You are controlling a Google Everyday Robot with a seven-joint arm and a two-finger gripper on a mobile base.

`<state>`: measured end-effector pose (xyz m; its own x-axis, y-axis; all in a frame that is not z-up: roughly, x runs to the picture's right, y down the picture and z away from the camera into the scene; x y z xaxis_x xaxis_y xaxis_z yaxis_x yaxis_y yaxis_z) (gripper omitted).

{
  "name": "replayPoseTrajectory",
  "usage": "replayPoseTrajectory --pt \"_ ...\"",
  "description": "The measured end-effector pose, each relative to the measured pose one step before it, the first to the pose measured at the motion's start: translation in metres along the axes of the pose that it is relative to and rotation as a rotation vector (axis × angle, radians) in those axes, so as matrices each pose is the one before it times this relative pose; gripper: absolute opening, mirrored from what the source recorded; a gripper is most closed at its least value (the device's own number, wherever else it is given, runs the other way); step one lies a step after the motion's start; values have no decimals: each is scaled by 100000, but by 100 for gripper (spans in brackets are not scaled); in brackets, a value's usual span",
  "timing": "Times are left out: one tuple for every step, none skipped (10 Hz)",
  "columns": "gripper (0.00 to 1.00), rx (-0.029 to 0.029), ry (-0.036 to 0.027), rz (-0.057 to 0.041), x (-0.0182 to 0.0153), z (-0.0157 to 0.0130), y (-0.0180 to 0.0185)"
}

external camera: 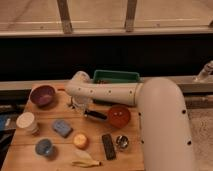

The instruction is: Wipe red bowl with brush

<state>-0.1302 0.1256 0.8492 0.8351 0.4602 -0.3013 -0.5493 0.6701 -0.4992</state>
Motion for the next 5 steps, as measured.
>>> replayPoseTrajectory --pt "0 1685 136 -1238 -87 -658 -78" --pt "0 2407 246 -1949 -375 -813 -214" --pt "0 1455 629 -626 -85 -384 -425" --pt "0 2007 910 -232 -41 -476 -848" --pt "0 2318 1025 -36 10 -744 -1055"
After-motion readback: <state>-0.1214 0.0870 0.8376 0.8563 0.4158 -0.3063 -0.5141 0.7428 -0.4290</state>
